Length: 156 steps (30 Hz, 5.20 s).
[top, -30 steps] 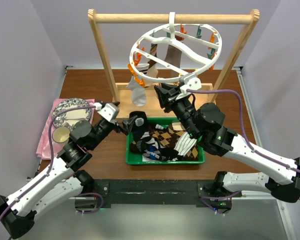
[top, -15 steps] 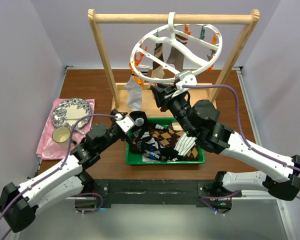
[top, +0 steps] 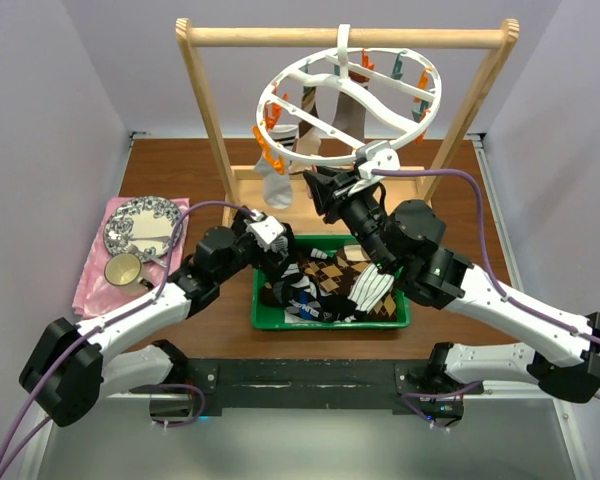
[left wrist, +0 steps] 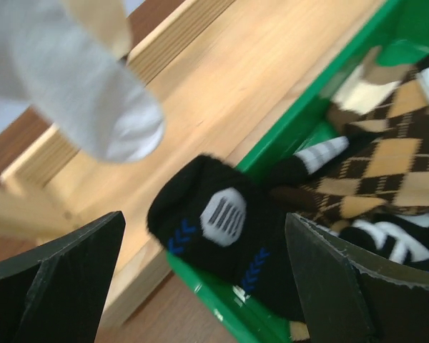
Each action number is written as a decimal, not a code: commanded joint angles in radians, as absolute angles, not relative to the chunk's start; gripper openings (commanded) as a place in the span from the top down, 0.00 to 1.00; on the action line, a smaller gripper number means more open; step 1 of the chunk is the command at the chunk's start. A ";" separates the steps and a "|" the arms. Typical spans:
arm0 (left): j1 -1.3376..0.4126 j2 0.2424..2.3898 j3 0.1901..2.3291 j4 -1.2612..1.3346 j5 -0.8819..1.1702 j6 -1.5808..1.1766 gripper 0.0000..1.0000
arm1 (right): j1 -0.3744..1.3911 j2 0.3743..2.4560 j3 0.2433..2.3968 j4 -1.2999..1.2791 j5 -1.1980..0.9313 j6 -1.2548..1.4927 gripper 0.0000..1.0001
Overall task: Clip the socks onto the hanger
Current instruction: Open the clamp at the hanger, then pick up the sock from the bin.
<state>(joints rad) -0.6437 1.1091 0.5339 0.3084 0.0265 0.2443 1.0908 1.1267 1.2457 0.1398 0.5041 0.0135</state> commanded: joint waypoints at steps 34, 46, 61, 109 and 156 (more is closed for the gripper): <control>-0.788 1.098 0.512 -0.029 0.328 1.203 0.03 | 1.083 1.101 1.259 0.086 0.472 0.084 1.00; -0.799 1.112 0.557 -0.052 0.384 1.140 0.82 | 1.077 1.075 1.244 0.080 0.483 0.090 1.00; -0.813 1.094 0.761 -0.242 0.509 0.887 0.00 | 1.077 1.075 1.239 0.067 0.489 0.101 1.00; -1.039 1.468 0.742 0.169 0.428 0.693 0.65 | 1.074 1.034 1.215 0.072 0.463 0.126 1.00; -0.564 1.006 0.890 0.483 0.884 -0.298 1.00 | 1.071 1.071 1.247 0.080 0.189 0.221 1.00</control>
<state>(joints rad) -0.5735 1.0142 0.8940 0.3378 0.7933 -0.1848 1.0523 1.0733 1.2228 0.0986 0.3252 0.1814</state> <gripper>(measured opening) 0.133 0.239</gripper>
